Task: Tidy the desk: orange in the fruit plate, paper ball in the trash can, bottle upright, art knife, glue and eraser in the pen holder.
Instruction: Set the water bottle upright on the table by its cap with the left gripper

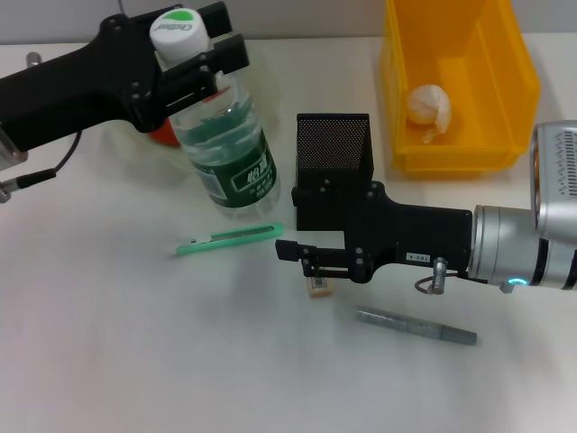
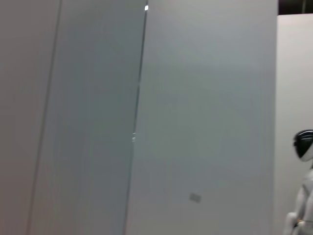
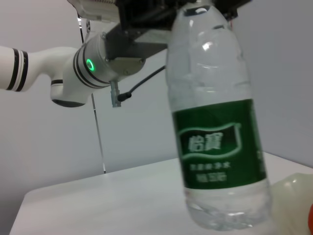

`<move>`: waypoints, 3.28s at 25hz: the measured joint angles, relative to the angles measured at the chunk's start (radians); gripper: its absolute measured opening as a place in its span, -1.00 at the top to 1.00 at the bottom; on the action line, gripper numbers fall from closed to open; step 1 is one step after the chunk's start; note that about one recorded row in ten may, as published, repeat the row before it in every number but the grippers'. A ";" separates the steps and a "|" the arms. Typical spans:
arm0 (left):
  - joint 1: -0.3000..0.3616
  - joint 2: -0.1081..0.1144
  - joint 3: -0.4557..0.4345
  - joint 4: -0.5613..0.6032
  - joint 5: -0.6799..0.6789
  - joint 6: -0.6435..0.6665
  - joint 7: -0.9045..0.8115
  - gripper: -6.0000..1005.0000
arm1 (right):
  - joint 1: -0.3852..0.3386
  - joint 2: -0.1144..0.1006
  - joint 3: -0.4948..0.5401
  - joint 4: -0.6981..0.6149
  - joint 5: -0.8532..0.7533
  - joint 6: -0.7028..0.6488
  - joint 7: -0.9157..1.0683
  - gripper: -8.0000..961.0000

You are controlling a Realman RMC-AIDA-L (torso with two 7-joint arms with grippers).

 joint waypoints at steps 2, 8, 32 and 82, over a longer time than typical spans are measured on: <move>0.015 0.006 -0.006 0.000 0.004 -0.023 0.010 0.14 | -0.007 0.000 0.008 -0.001 0.000 -0.011 0.000 -0.50; 0.058 0.023 -0.007 0.000 0.005 -0.078 0.042 0.14 | -0.068 0.000 0.035 0.003 0.084 -0.043 -0.073 -0.50; 0.073 -0.003 -0.008 -0.110 0.059 -0.317 0.269 0.14 | -0.144 -0.003 0.120 0.040 0.105 -0.174 -0.144 -0.51; 0.071 -0.006 -0.008 -0.144 0.058 -0.335 0.293 -0.05 | -0.132 -0.002 0.123 0.041 0.104 -0.167 -0.147 -0.51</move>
